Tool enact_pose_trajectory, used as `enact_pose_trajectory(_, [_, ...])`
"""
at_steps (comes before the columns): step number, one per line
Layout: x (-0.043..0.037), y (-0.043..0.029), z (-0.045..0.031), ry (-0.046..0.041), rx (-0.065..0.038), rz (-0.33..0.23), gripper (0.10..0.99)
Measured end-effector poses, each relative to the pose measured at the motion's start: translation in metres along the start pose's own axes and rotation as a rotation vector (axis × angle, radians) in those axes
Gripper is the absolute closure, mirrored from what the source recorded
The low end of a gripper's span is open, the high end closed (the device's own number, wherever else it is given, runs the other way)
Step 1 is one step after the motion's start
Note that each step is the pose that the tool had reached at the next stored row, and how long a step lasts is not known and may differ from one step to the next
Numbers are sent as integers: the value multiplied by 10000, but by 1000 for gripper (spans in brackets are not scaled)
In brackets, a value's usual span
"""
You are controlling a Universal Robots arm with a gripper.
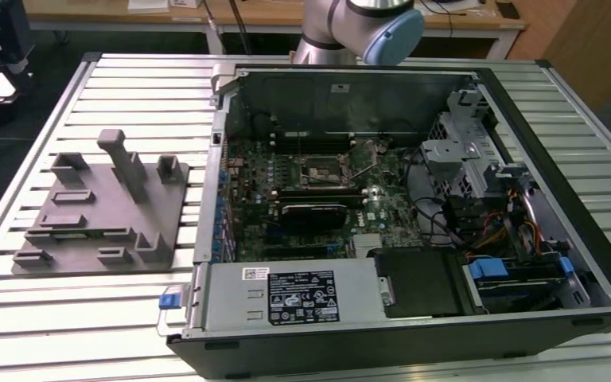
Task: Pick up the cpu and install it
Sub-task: 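Pick up the cpu and move it towards the insertion slot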
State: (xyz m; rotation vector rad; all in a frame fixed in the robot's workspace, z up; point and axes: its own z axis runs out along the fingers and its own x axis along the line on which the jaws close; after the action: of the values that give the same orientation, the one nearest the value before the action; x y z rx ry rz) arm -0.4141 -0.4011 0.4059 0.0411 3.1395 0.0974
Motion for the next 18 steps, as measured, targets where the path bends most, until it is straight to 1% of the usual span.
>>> enact_pose_trajectory(8, [-232,6,0,11,-1,0,545])
enact_pose_trajectory(18, [-496,13,1,21,0,1,545])
